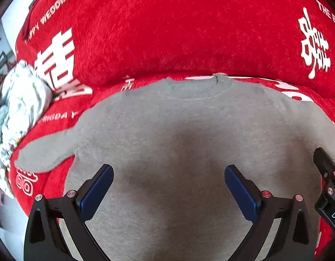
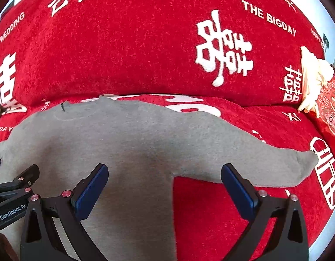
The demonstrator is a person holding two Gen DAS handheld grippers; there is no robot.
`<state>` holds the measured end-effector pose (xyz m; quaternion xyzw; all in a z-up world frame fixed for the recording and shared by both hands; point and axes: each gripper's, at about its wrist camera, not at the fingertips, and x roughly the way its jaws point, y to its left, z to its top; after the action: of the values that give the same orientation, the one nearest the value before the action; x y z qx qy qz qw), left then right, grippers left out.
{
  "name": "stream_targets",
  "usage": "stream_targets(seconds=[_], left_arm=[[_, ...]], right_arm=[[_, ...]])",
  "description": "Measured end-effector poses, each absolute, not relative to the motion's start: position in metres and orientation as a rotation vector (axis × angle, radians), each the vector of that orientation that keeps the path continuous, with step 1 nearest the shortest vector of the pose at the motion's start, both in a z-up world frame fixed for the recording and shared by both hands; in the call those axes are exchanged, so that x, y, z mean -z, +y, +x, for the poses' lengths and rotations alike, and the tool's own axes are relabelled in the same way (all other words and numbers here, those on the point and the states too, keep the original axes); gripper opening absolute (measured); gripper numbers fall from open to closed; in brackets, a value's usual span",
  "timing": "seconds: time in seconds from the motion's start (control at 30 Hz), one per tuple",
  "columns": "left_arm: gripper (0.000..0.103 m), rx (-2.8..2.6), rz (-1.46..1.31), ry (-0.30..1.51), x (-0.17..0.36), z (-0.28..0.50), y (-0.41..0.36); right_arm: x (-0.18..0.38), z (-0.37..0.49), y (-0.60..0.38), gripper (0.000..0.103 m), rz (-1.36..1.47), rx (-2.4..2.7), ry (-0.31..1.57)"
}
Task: Fold small clothes
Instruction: 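Move the right tool along the sweater sleeve toward its cuff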
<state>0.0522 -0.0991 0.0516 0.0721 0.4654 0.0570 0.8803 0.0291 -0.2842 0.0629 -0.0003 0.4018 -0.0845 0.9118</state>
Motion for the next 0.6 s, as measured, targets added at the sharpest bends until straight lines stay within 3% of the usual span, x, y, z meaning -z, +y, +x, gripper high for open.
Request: stream_targets(seconds=[0.6], left_arm=[[0.102,-0.039,0.217,0.946,-0.060,0.054,-0.179]], right_arm=[[-0.080,0.018,-0.362,0.103,0.036,0.309,0.795]])
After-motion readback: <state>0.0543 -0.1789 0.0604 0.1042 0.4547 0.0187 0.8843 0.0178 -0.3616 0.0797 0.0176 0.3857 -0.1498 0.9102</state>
